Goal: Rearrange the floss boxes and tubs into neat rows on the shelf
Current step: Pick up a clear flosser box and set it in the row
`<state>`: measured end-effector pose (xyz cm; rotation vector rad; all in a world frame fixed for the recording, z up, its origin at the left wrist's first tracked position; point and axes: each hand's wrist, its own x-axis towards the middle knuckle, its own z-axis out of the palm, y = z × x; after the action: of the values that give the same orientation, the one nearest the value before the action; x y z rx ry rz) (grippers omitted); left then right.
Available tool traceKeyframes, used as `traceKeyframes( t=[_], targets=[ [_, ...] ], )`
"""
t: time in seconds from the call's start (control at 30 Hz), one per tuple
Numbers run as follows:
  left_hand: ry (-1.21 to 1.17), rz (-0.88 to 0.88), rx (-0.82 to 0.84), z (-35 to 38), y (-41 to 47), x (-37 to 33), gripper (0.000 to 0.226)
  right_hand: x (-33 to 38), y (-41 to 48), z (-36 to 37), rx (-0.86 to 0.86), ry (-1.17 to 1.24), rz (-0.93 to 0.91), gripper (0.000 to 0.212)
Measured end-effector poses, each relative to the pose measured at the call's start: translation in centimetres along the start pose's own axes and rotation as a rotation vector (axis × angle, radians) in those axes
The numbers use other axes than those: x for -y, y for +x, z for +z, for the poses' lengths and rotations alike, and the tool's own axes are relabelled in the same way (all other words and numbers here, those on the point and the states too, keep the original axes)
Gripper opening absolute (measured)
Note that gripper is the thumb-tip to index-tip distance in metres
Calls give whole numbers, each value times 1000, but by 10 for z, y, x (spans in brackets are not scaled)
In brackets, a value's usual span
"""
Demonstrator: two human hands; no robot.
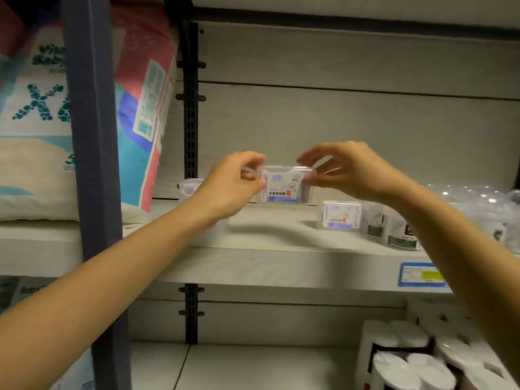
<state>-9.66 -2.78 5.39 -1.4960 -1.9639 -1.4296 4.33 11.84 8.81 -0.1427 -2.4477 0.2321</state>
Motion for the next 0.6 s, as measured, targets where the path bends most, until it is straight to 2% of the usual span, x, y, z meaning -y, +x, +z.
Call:
traceKeyframes(
  t=[0.2,0.43,0.6],
  targets=[
    [402,-73,249,27,35,-1,37,-43,26,14,199,-254,-7,34],
    [565,-149,393,44,46,17,37,-55,41,37,333,-368,-5,33],
    [638,-123,399,52,54,20,36,-56,45,40,315,-465,-12,34]
  ],
)
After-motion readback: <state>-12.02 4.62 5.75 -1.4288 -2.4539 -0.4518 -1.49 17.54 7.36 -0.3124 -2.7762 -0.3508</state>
